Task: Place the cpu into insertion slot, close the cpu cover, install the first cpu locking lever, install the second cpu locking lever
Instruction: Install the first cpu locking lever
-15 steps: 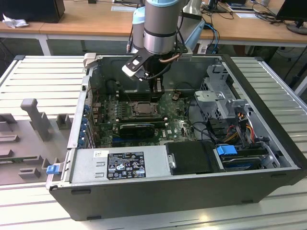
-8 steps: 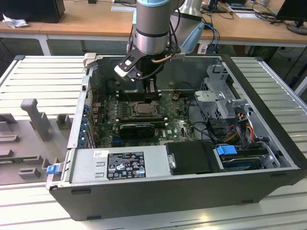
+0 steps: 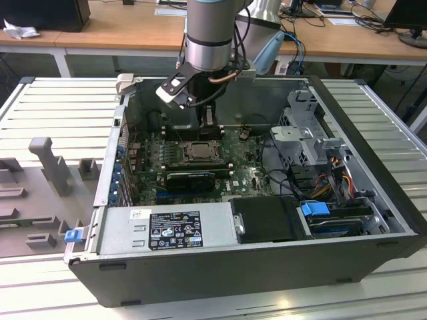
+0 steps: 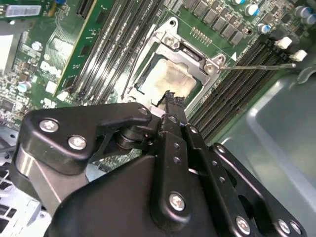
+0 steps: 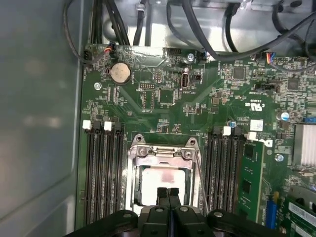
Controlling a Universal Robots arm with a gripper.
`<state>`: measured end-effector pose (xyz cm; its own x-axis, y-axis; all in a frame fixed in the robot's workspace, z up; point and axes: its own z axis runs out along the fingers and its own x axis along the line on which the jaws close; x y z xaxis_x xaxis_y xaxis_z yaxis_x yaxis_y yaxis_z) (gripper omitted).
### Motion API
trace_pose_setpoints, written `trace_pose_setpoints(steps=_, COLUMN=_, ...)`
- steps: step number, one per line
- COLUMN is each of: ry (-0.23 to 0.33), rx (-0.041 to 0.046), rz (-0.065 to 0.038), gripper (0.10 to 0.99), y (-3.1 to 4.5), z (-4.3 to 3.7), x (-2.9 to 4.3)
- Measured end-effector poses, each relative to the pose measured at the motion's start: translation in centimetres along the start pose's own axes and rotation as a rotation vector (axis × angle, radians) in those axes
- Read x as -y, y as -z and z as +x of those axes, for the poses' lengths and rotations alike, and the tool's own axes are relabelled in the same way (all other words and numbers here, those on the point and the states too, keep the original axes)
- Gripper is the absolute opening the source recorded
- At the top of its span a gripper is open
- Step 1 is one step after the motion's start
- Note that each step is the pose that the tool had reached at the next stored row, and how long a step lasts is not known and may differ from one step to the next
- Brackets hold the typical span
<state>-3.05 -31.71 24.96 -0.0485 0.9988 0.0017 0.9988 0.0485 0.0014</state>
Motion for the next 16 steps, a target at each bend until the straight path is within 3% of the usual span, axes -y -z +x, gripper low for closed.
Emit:
trace_pose_setpoints(steps=8, ry=0.005, rx=0.0011, rz=0.0, gripper=0.106, y=3.23, z=0.01, x=-0.01)
trace_pose_setpoints(steps=16, ry=0.197, rx=0.001, rz=0.0, gripper=0.106, y=3.22, z=0.01, x=-0.01)
